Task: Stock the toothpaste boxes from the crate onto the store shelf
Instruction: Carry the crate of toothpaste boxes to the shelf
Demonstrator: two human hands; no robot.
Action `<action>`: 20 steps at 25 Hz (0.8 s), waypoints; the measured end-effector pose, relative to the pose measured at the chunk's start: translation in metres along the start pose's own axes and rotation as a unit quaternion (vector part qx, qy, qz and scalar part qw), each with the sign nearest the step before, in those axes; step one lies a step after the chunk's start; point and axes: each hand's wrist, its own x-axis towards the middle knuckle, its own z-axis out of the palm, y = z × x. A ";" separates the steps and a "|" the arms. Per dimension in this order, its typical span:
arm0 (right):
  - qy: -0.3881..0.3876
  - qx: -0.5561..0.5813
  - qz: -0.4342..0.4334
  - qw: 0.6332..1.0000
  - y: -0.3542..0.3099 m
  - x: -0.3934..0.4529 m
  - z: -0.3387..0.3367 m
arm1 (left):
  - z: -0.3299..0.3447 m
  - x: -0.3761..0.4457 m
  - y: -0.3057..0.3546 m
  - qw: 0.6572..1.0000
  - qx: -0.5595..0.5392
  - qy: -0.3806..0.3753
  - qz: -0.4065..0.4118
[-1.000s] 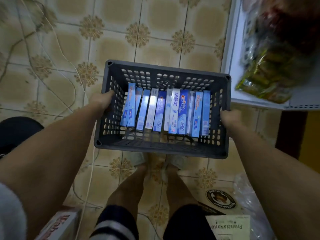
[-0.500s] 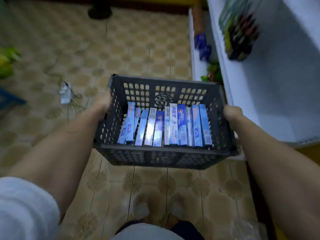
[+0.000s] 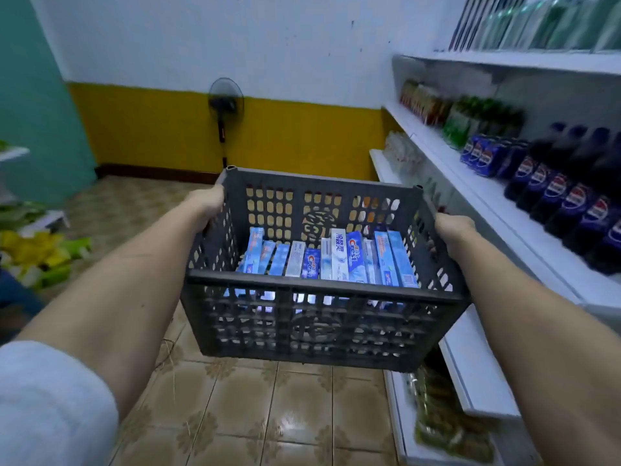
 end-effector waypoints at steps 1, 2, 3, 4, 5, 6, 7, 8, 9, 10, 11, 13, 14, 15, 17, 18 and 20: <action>-0.010 0.005 -0.006 1.000 -0.015 -0.012 -0.002 | 0.002 0.004 0.010 1.000 0.011 -0.004 0.004; -0.023 0.005 -0.015 1.000 -0.026 -0.023 -0.003 | 0.007 0.008 0.019 1.000 0.027 -0.005 0.002; -0.022 0.001 -0.026 0.999 -0.038 -0.035 -0.003 | 0.014 0.013 0.027 0.999 0.042 -0.010 0.000; -0.020 -0.012 -0.026 0.999 -0.046 -0.032 0.000 | 0.021 0.018 0.034 0.998 0.053 -0.016 -0.005; -0.032 -0.015 -0.029 0.999 -0.051 -0.020 0.005 | 0.027 0.026 0.040 0.998 0.056 -0.025 -0.006; -0.039 -0.005 -0.029 0.999 -0.056 -0.003 0.011 | 0.035 0.038 0.043 0.998 0.055 -0.030 -0.006; -0.048 -0.008 -0.030 0.998 -0.060 0.015 0.017 | 0.043 0.047 0.046 0.998 0.056 -0.038 -0.009; -0.045 -0.012 -0.022 0.999 -0.066 0.030 0.024 | 0.051 0.061 0.049 0.998 0.053 -0.041 -0.013; -0.054 -0.021 -0.021 0.998 -0.071 0.045 0.030 | 0.059 0.075 0.050 0.998 0.049 -0.039 -0.015; -0.065 -0.024 -0.020 0.997 -0.076 0.055 0.036 | 0.066 0.090 0.052 0.998 0.045 -0.034 -0.019; -0.070 -0.019 -0.024 0.997 -0.081 0.067 0.044 | 0.073 0.102 0.053 0.998 0.043 -0.027 -0.023; -0.068 0.001 -0.017 0.998 -0.094 0.091 0.060 | 0.083 0.129 0.061 0.999 0.043 -0.006 -0.023; -0.066 -0.001 -0.021 0.998 -0.097 0.107 0.071 | 0.087 0.144 0.066 0.999 0.036 0.005 -0.027; -0.060 -0.003 -0.029 0.998 -0.100 0.125 0.083 | 0.091 0.156 0.071 0.999 0.026 0.012 -0.030; -0.048 -0.018 -0.020 0.998 -0.100 0.174 0.111 | 0.098 0.185 0.081 0.999 0.026 0.007 -0.040; -0.032 -0.017 -0.015 0.999 -0.096 0.218 0.133 | 0.103 0.203 0.089 0.999 0.026 0.004 -0.046; -0.007 -0.038 -0.006 0.999 -0.100 0.254 0.166 | 0.112 0.241 0.100 0.998 0.025 -0.001 -0.052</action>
